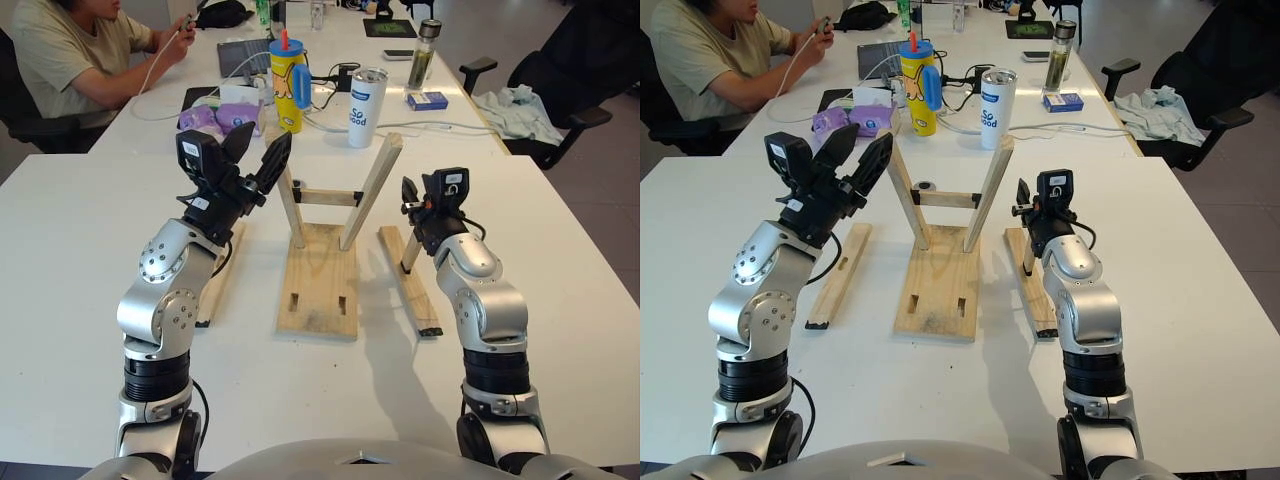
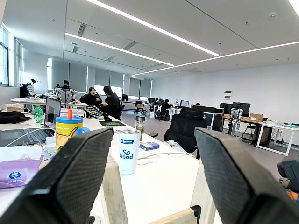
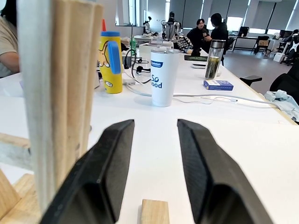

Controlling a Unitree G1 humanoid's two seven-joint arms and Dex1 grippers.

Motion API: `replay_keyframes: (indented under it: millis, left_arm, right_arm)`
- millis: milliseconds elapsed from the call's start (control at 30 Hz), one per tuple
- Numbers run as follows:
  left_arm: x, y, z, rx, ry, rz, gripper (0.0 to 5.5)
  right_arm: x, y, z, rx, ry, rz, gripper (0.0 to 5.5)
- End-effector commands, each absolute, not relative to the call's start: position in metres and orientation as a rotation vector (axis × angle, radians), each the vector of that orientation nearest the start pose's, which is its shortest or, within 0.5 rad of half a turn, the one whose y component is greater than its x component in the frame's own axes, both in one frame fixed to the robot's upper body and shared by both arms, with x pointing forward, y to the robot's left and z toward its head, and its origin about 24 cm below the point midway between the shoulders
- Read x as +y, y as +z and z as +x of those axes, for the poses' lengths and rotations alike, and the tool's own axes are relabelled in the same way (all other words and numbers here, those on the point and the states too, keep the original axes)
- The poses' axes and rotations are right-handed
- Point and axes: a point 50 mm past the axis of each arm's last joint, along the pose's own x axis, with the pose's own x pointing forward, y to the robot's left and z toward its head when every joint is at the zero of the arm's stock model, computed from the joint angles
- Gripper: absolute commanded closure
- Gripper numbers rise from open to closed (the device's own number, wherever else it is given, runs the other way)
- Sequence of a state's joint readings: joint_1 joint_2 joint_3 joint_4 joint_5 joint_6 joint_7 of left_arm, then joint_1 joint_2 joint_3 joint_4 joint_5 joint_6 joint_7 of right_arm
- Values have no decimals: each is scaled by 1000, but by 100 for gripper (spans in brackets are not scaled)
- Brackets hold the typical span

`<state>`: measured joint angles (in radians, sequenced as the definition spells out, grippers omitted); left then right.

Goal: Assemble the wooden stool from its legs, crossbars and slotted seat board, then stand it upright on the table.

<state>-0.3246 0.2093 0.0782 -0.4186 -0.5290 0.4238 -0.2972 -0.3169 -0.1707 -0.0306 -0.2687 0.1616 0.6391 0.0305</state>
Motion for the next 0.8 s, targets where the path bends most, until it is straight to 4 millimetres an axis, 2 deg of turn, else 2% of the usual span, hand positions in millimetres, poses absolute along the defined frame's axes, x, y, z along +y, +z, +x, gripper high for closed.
replay_keyframes:
  millis: [33,167,367,433,500,567,600,633,700,733,767,800]
  left_arm:
    - [138,193,274,-344,-560,-191,224]
    - [138,193,275,-348,-559,-192,224]
    - [136,194,275,-350,-560,-195,224]
    - [136,194,274,-351,-559,-195,224]
    - [136,194,274,-351,-556,-195,224]
    - [136,194,273,-351,-552,-197,224]
    - [136,193,273,-351,-552,-197,224]
    - [136,193,273,-351,-550,-198,224]
    - [137,193,273,-352,-544,-201,224]
    - [138,193,273,-353,-542,-202,224]
    - [138,193,273,-352,-543,-202,224]
    - [139,193,273,-352,-540,-202,224]
  right_arm:
    - [-161,98,294,246,95,-49,380]
    - [-159,141,301,-7,116,-28,380]
    - [-163,202,299,-376,131,5,380]
    - [-162,214,297,-439,136,17,380]
    - [-159,218,296,-454,145,6,380]
    - [-157,199,298,-354,142,-21,380]
    - [-158,176,299,-237,129,-39,380]
    - [-161,143,298,-62,106,-53,380]
    - [-166,88,284,213,79,-49,380]
    - [-169,68,276,310,59,-28,380]
    - [-171,58,270,358,50,-22,380]
    - [-170,60,271,343,58,-13,380]
